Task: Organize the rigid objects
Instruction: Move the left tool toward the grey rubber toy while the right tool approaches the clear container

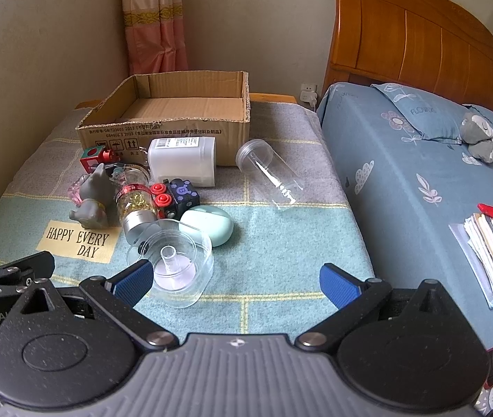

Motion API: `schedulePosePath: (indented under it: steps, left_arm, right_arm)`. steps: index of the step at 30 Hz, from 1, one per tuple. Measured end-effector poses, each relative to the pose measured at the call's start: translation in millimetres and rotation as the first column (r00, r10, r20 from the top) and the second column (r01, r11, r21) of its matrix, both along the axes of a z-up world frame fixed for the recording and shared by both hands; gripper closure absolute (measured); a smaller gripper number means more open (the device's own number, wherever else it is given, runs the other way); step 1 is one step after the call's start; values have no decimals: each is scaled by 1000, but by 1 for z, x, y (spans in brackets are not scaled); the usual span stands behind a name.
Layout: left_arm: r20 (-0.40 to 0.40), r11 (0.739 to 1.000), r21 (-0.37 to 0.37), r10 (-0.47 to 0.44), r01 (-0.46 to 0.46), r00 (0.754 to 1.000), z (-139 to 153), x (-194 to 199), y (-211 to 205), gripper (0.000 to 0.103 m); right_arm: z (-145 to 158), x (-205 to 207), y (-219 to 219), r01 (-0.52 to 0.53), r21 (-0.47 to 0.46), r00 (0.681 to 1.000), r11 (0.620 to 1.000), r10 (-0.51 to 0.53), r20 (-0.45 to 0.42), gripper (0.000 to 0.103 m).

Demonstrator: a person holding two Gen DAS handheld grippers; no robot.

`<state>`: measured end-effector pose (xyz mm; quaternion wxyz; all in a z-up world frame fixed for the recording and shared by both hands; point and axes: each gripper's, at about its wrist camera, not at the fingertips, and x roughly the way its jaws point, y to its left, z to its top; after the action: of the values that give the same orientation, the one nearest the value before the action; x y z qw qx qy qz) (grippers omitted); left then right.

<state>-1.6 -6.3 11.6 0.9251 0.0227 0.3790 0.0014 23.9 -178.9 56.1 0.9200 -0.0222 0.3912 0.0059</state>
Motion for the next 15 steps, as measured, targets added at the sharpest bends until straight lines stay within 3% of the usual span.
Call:
schedulePosePath:
  steps: [15]
  left_arm:
    - [7,1000,-2,-23,23,1000,1,6,2,1]
  right_arm:
    - [2,7,2,-28,-26,999,999,28,21,0]
